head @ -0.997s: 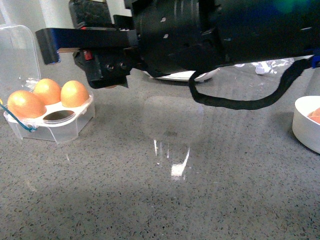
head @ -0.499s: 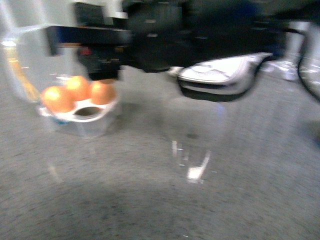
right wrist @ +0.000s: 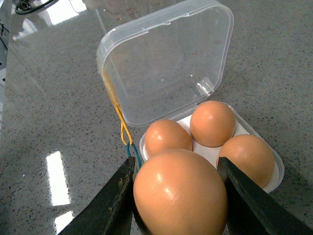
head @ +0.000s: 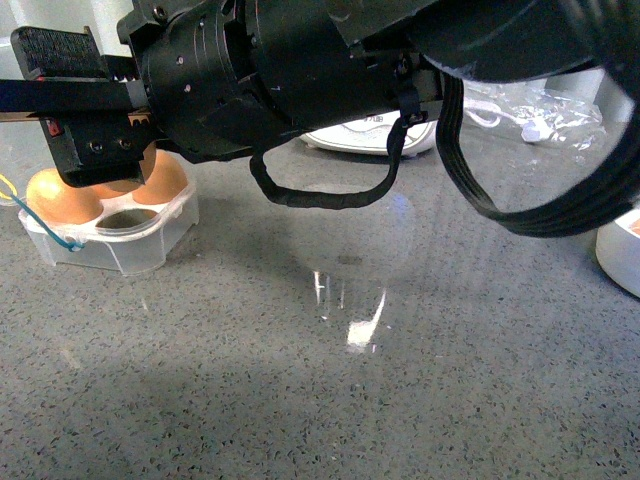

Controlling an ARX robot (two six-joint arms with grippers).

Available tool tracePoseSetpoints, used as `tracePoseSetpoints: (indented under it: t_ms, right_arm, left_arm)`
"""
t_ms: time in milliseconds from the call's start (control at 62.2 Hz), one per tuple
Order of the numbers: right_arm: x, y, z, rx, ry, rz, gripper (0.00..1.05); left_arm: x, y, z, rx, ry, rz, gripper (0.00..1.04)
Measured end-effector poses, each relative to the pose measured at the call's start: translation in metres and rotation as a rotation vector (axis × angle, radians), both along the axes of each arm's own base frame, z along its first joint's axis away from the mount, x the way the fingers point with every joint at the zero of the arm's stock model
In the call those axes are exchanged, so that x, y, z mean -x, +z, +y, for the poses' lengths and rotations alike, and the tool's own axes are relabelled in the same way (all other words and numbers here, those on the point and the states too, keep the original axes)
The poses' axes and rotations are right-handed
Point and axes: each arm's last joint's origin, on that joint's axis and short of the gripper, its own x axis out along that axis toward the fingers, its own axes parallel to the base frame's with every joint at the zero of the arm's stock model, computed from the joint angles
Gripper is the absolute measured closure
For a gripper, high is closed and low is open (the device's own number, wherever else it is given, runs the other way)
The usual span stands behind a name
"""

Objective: Put egg into box

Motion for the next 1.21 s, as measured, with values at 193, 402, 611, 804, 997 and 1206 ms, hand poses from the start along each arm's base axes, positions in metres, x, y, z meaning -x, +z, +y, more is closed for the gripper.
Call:
tracePoseSetpoints:
  t_ms: [193, 402, 611, 804, 997, 1206]
  right_arm:
    - [-0.003, -0.005, 0.002, 0.012, 0.001, 0.01, 0.62]
    - [-0.01, -0.011, 0.004, 0.027, -0.008, 0.017, 0.62]
    - [-0.014, -0.013, 0.003, 0.032, -0.016, 0.022, 0.61]
    - [-0.016, -0.014, 0.002, 0.034, -0.019, 0.021, 0.33]
    - [-0.018, -0.014, -0.001, 0.033, -0.028, 0.02, 0.06]
    - [-0.02, -0.008, -0.01, 0.011, -0.049, -0.007, 0.07]
  left_arm:
    - [0.0, 0.0, 0.0, 0.0, 0.0, 0.0, 0.07]
    - [0.0, 0.0, 0.0, 0.0, 0.0, 0.0, 0.07]
    - [0.0, 0.0, 0.0, 0.0, 0.0, 0.0, 0.07]
    - [0.0, 0.0, 0.0, 0.0, 0.0, 0.0, 0.07]
    - [0.0, 0.0, 0.0, 0.0, 0.0, 0.0, 0.07]
    - [0.0, 0.0, 0.0, 0.0, 0.0, 0.0, 0.07]
